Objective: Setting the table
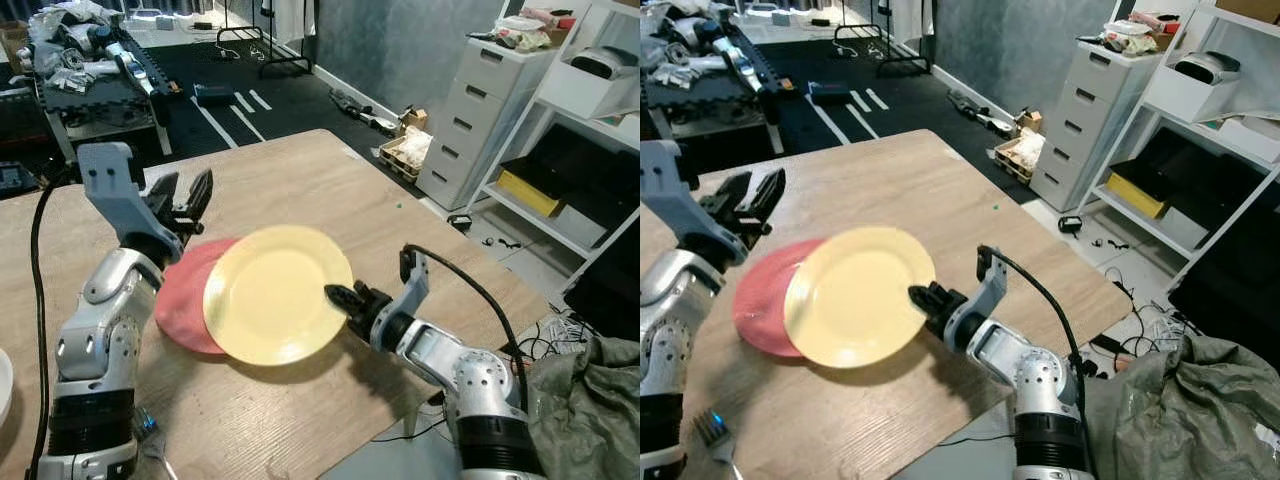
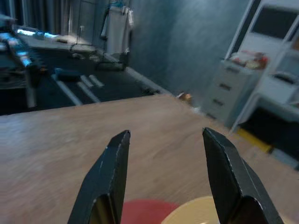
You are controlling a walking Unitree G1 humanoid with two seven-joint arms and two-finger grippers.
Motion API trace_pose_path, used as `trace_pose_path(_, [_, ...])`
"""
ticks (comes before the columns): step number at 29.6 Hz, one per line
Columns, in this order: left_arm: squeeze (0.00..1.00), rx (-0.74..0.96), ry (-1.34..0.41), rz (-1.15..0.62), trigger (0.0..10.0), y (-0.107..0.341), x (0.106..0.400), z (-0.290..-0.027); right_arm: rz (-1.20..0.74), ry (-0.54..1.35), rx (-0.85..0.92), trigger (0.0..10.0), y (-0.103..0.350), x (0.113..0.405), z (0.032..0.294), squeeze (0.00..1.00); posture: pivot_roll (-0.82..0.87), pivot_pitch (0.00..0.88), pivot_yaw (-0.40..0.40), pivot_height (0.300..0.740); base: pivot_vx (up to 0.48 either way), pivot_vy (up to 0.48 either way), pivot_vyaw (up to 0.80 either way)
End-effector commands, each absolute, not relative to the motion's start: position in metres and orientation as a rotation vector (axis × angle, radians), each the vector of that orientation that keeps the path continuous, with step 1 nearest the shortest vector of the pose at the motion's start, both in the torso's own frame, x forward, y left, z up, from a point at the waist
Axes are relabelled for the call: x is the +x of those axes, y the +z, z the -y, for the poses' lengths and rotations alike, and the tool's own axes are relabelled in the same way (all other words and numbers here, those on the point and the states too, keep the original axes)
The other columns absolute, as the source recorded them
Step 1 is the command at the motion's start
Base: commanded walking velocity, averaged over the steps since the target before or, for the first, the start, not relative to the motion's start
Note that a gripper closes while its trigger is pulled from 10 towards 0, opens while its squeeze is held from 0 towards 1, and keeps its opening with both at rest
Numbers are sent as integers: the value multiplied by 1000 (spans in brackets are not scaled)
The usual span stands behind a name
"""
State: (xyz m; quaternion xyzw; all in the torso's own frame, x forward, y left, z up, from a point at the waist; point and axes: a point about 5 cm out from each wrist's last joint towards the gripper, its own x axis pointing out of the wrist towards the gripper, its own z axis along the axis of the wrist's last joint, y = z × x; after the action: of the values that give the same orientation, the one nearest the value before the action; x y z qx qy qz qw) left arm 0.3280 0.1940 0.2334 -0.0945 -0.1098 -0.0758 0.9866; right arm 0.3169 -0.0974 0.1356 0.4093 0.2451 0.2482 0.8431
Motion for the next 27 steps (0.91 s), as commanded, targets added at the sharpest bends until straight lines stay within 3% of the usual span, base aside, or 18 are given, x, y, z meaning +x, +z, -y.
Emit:
trace_pose_path(1, [0,-174,-130,170,10000,221,329,-195,-468,545,839,0,144,317,102,0,-25,0,-5,740,0,0,0])
trace_pose_path(5, [0,-180,-107,163,10000,218,329,-197,-306,581,860,0,169,323,108,0,-25,0,-6,740,0,0,0])
trace_pose_path(6, [0,-183,-99,163,10000,218,329,-197,-225,584,872,10000,181,325,111,0,-26,0,-4,740,0,0,0])
trace_pose_path(8, [0,-184,-87,161,10000,218,329,-197,-79,569,926,10000,202,329,117,0,-27,0,-3,740,0,0,0])
trace_pose_path(15, [0,-186,-79,168,10000,220,331,-194,69,509,1092,10000,222,331,130,0,-31,0,4,740,0,0,0])
trace_pose_path(16, [0,-186,-79,170,10000,221,331,-193,59,512,1118,10000,221,330,130,0,-32,0,4,740,0,0,0])
trace_pose_path(20, [0,-182,-76,184,10000,225,332,-192,-109,578,954,10000,196,319,112,0,-32,0,3,740,0,0,0])
trace_pose_path(27, [0,-183,-70,188,10000,225,331,-193,-262,506,1047,10000,169,317,109,0,-26,0,-5,740,0,0,0])
